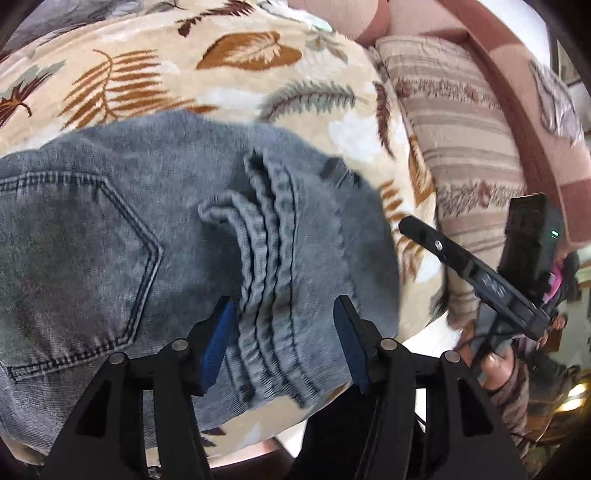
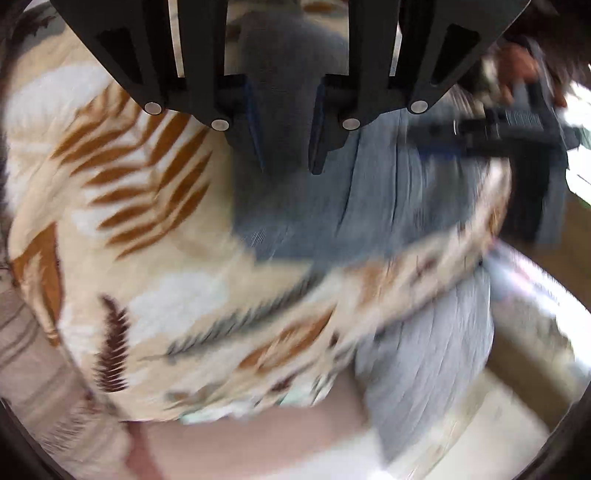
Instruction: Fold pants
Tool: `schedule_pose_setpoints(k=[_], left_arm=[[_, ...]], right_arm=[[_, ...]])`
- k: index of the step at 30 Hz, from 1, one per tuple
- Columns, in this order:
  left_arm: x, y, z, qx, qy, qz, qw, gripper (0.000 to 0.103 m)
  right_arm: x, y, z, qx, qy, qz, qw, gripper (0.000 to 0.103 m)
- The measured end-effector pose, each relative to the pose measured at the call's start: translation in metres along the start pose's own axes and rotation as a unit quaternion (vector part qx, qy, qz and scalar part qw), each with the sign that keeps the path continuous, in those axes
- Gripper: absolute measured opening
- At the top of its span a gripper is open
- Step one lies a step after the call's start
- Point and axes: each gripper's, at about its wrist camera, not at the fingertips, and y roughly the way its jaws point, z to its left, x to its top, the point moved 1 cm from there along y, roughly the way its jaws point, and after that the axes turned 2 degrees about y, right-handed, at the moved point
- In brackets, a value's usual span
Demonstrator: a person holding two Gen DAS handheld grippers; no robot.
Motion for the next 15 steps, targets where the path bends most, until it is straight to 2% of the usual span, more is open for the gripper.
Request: schedule_pose_setpoints(k=[2, 5, 6, 7, 9, 10, 12, 13, 15], left_arm=[[0.003, 0.001, -0.003, 0.001, -0.002, -0.002, 1.0, 0.054], [-0.001, 0.007, -0.008, 0.018, 0.012, 0.003, 0.9998, 0.054], [-0.004, 0.007, -0.01, 0.025, 0.018, 0.001, 0.9995, 0.054], [-0.006, 0.005, -0.012, 0.03, 0.023, -0.005, 0.9993, 0.054], [-0.008, 0.002, -0.015, 0.046, 0.035, -0.018, 0.9981, 0.054], [-0.009, 0.004, -0.018, 0.066, 0.045, -0.025, 0.9965, 0.054], [-0.009, 0.017, -0.018, 0.087, 0.05, -0.013, 0.9949, 0.054], [-0.011, 0.025, -0.016, 0.093, 0.049, -0.001, 0.9944, 0.054], [-0.016, 0.033, -0.013, 0.099, 0.043, 0.01, 0.9941, 0.053]], right_arm=[[0.011, 0.012, -0.004, -0.003, 0.009, 0.009, 1.0, 0.026], [0.014, 0.042, -0.003, -0.037, 0.006, 0.045, 0.998, 0.026], [0.013, 0.045, -0.004, -0.037, 0.003, 0.052, 0.998, 0.021], [0.016, 0.047, 0.0, -0.036, -0.01, 0.048, 0.998, 0.008], [0.024, 0.036, 0.009, -0.04, -0.034, 0.014, 0.999, 0.007], [0.029, 0.033, 0.01, -0.037, -0.028, 0.001, 0.999, 0.006], [0.036, 0.044, 0.004, -0.046, -0.019, 0.008, 0.999, 0.005], [0.037, 0.053, -0.002, -0.065, -0.018, 0.017, 0.998, 0.005], [0.035, 0.064, -0.012, -0.075, -0.005, 0.03, 0.997, 0.005]])
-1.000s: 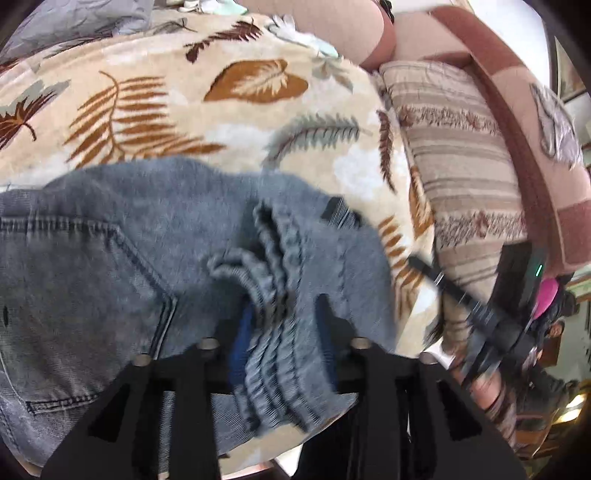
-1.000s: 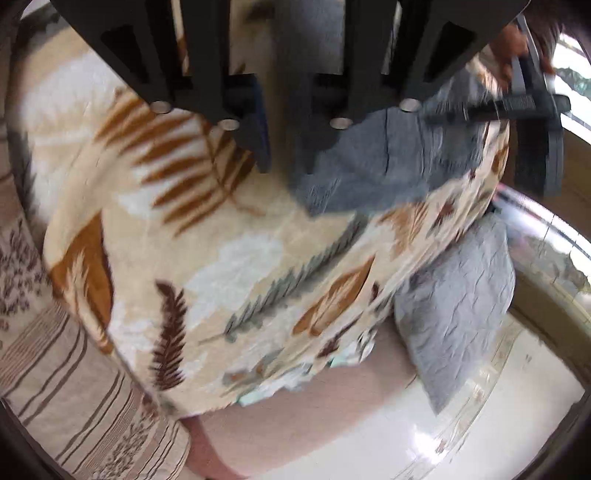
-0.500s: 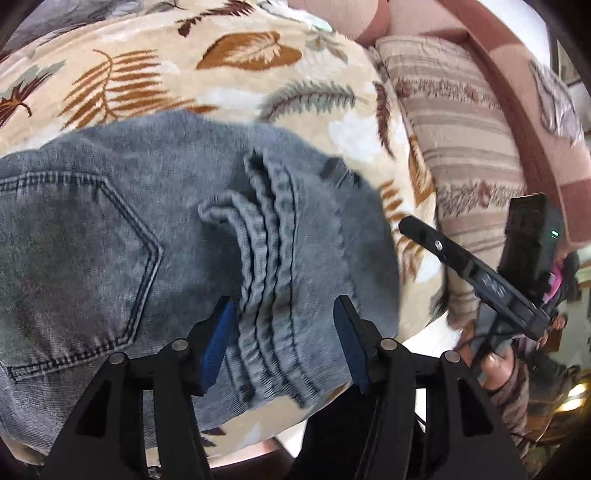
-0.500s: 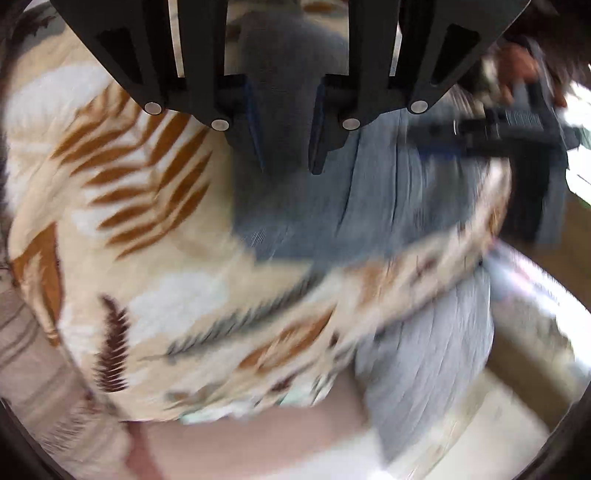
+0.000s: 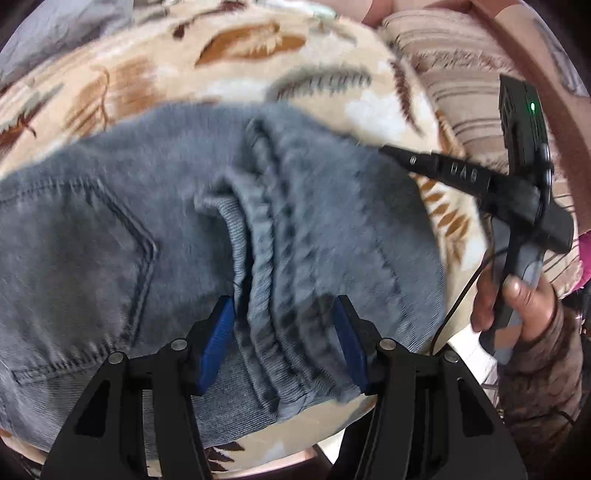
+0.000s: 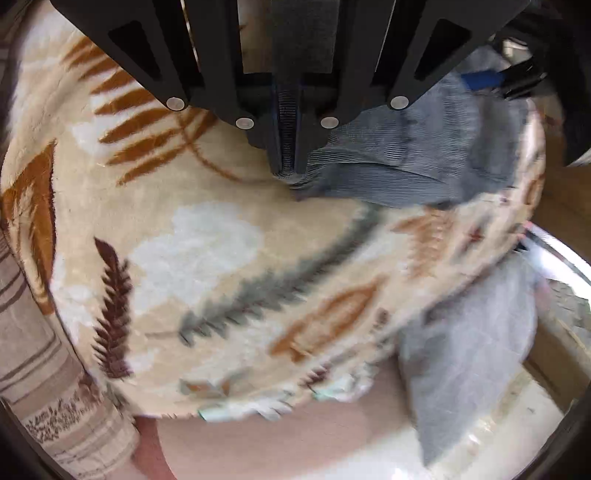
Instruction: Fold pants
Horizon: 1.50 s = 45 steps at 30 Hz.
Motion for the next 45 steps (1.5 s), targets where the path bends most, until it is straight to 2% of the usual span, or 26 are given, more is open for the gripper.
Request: schedule_pose_setpoints(k=[6, 10, 11, 14, 15, 19, 20, 21, 22, 25, 28, 31, 34, 37, 38, 41, 45], left_arm=[[-0.013, -0.015, -0.003, -0.011, 0.004, -0.009, 0.9999, 0.053], [-0.021, -0.028, -0.008, -0.01, 0.006, -0.021, 0.9997, 0.054], [-0.024, -0.032, -0.008, -0.011, 0.006, -0.025, 0.9996, 0.054], [-0.032, -0.04, -0.004, -0.025, -0.005, -0.029, 0.9992, 0.056], [-0.034, -0.039, -0.001, -0.035, -0.015, -0.026, 0.9989, 0.058], [-0.042, -0.021, 0.004, -0.062, -0.049, 0.009, 0.9968, 0.059], [-0.044, -0.018, 0.003, -0.06, -0.05, 0.014, 0.9969, 0.059], [-0.045, -0.018, 0.0, -0.054, -0.047, 0.011, 0.9974, 0.059], [-0.047, -0.021, -0.004, -0.047, -0.04, 0.004, 0.9981, 0.059], [-0.051, -0.021, -0.007, -0.027, -0.023, -0.007, 0.9993, 0.059], [-0.055, -0.009, -0.005, -0.019, -0.012, 0.001, 0.9998, 0.059], [-0.056, -0.024, -0.011, -0.028, 0.013, -0.004, 0.9995, 0.054], [-0.055, -0.048, -0.009, -0.032, 0.025, -0.038, 0.9984, 0.054], [-0.044, -0.069, -0.008, 0.017, 0.03, -0.094, 0.995, 0.055], [-0.038, -0.072, -0.006, 0.031, 0.031, -0.105, 0.9935, 0.059], [-0.015, -0.067, -0.002, 0.045, 0.017, -0.106, 0.9933, 0.066], [0.02, -0.05, 0.012, 0.019, -0.019, -0.076, 0.9967, 0.066]], right_arm=[[-0.009, -0.026, -0.002, 0.008, -0.003, -0.017, 1.0, 0.011], [-0.022, -0.047, 0.0, 0.015, -0.004, -0.013, 1.0, 0.015], [-0.028, -0.052, -0.002, 0.019, -0.002, -0.011, 1.0, 0.02], [-0.059, -0.069, -0.006, 0.035, 0.01, -0.003, 0.999, 0.046], [-0.068, -0.072, -0.007, 0.039, 0.013, -0.002, 0.999, 0.05], [-0.105, -0.062, -0.019, 0.058, 0.045, 0.027, 0.997, 0.05], [-0.112, -0.056, -0.02, 0.06, 0.049, 0.036, 0.996, 0.046], [-0.116, -0.055, -0.018, 0.067, 0.046, 0.036, 0.996, 0.024], [-0.118, -0.06, -0.013, 0.067, 0.035, 0.024, 0.997, 0.019], [-0.126, -0.083, 0.003, 0.047, -0.009, -0.015, 0.999, 0.018], [-0.137, -0.062, -0.001, 0.007, -0.016, 0.023, 1.0, 0.018], [-0.135, -0.069, -0.008, 0.029, 0.017, 0.015, 0.999, 0.022], [-0.131, -0.095, -0.014, 0.054, 0.041, -0.018, 0.998, 0.024], [-0.13, -0.111, -0.017, 0.064, 0.052, -0.039, 0.996, 0.025], [-0.13, -0.112, -0.017, 0.067, 0.056, -0.04, 0.995, 0.027], [-0.13, -0.106, -0.017, 0.075, 0.069, -0.033, 0.994, 0.033], [-0.122, -0.095, -0.019, 0.082, 0.088, -0.025, 0.992, 0.035]])
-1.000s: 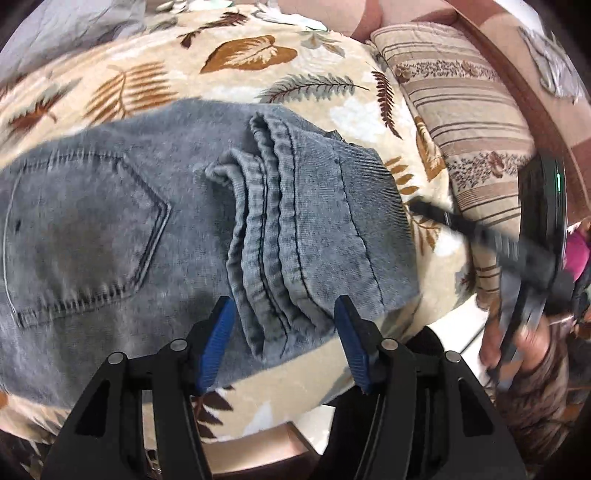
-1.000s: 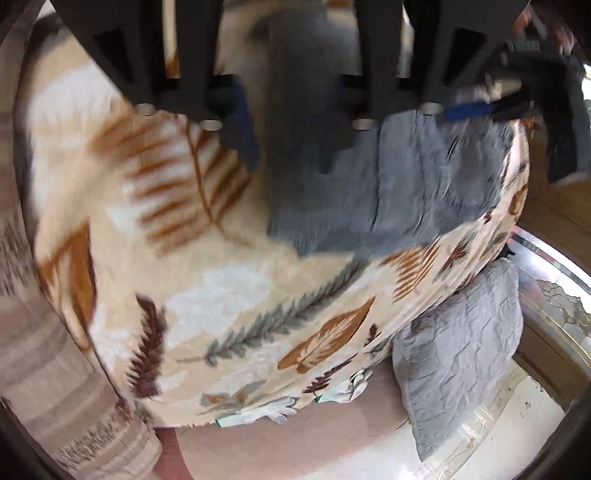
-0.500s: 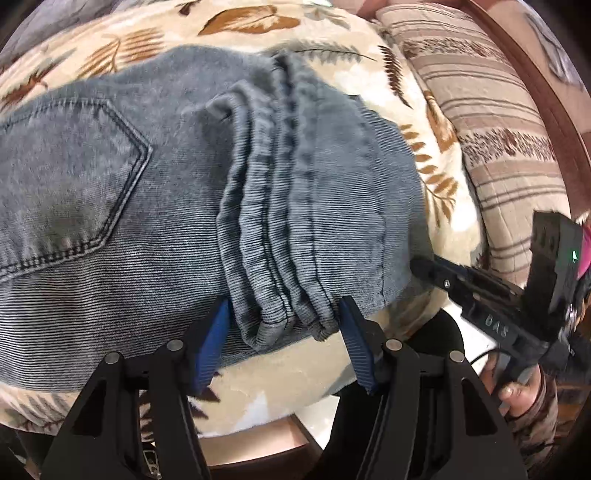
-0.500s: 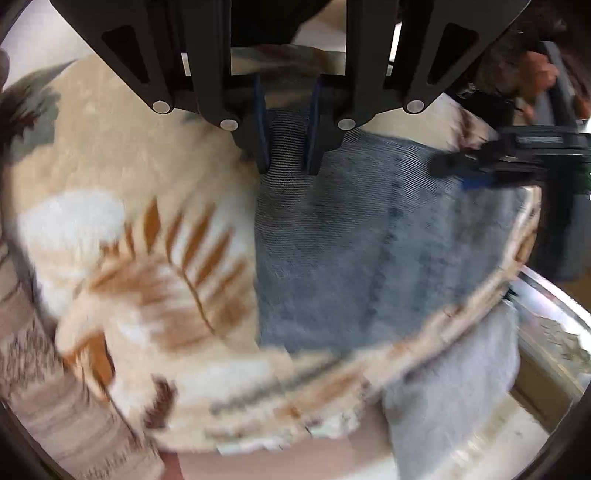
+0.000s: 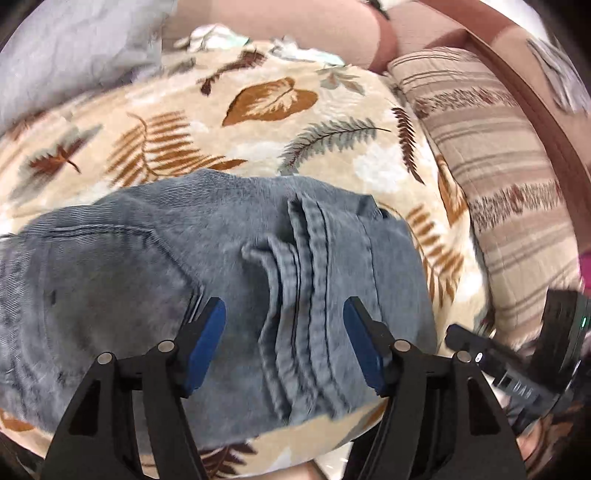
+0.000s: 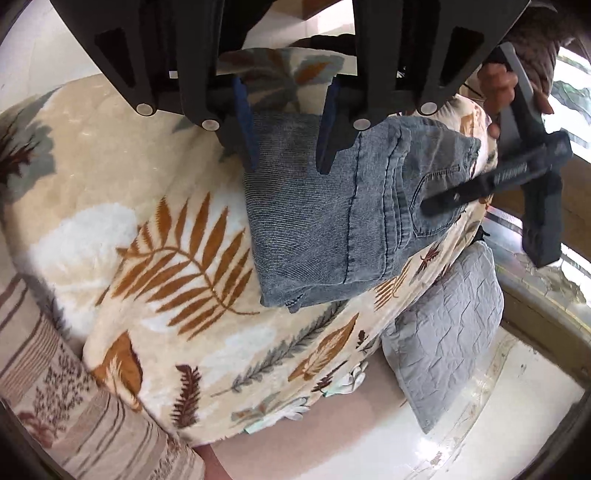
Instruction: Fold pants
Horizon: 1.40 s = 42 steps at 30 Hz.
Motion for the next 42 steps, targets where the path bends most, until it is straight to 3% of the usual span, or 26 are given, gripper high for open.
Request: schedule_pose_setpoints(k=[4, 9, 12, 14, 17, 21, 33, 36, 38, 42], left_arm=[[0.019, 0.026, 0.002, -0.021, -0.04, 0.029, 0.9985, 0.066], [0.022, 0.046, -0.006, 0.01, -0.026, 0.034, 0.999, 0.066], [0.023, 0.061, -0.005, 0.032, -0.013, 0.042, 0.9985, 0.064], [0.025, 0.057, 0.002, 0.009, -0.028, 0.044, 0.9986, 0.054], [0.024, 0.043, 0.009, -0.015, -0.032, 0.044, 0.9984, 0.052], [0.016, 0.007, 0.024, 0.001, -0.031, 0.009, 0.9995, 0.052], [-0.005, -0.088, 0.151, 0.025, -0.12, -0.043, 0.9915, 0.059], [-0.015, -0.101, 0.187, 0.038, -0.139, -0.046, 0.9884, 0.065], [-0.022, -0.107, 0.216, 0.045, -0.156, -0.042, 0.9859, 0.065], [-0.034, -0.11, 0.267, 0.015, -0.201, -0.03, 0.9791, 0.065]], right_arm=[[0.029, 0.016, -0.001, -0.002, 0.009, -0.012, 1.0, 0.041], [0.054, 0.051, 0.001, -0.022, 0.003, -0.01, 1.0, 0.041], [0.051, 0.074, 0.004, -0.067, -0.025, 0.008, 0.997, 0.034], [0.048, 0.071, 0.005, -0.067, -0.025, 0.002, 0.997, 0.034], [0.044, 0.047, 0.01, -0.059, -0.028, -0.019, 0.998, 0.037], [0.039, 0.023, 0.019, -0.043, -0.028, -0.044, 0.998, 0.037], [-0.001, 0.047, 0.11, -0.012, -0.125, 0.012, 0.992, 0.042], [-0.019, 0.061, 0.145, -0.012, -0.18, 0.036, 0.983, 0.054], [-0.032, 0.07, 0.169, -0.014, -0.219, 0.046, 0.975, 0.055], [-0.06, 0.092, 0.225, -0.007, -0.299, 0.071, 0.951, 0.057]])
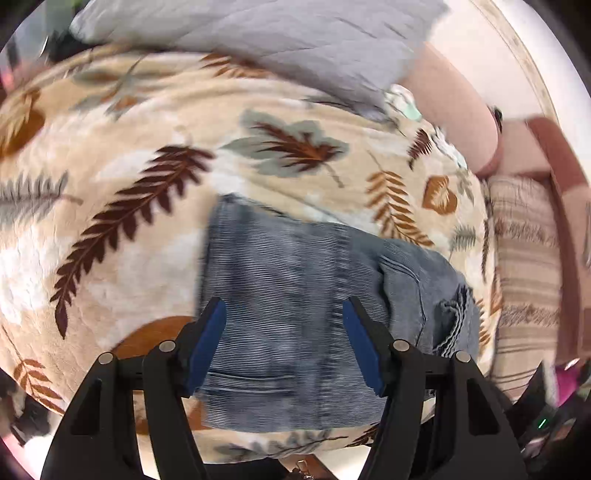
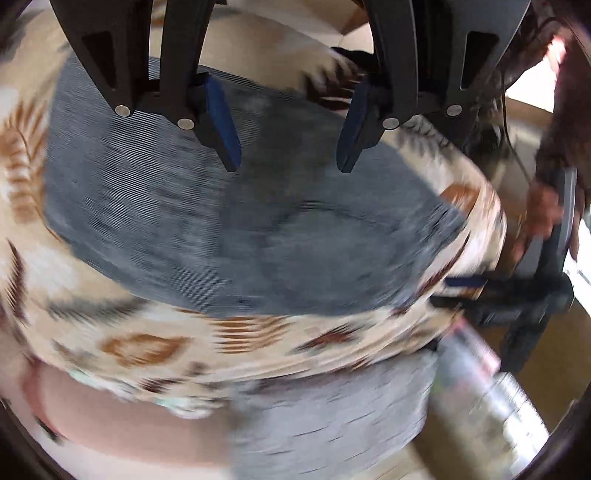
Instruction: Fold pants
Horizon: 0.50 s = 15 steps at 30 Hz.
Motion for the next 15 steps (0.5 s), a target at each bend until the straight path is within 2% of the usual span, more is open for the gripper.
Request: schedule_pose_setpoints(k=[6, 10, 15], left_arm=[[0.009, 0.011, 0.042, -0.028, -0.033, 0.013, 0.999, 0.065], [0.019, 0.027, 0.055, -0.058, -0.046, 0.038, 0.9965, 0.065], [0.033, 0.05, 0.051, -0.053, -0.021, 0.062, 0.9965, 0.065]], right_arm=[[0.014, 0.039, 0.092, 0.003, -0.107, 0.017, 0.994, 0.061], [0.017, 0.066, 0.138, -0.021, -0.17, 0.021, 0.985, 0.062], [0.009, 0.096, 0.18, -0.071, -0.25, 0.015, 0.965, 0.066]])
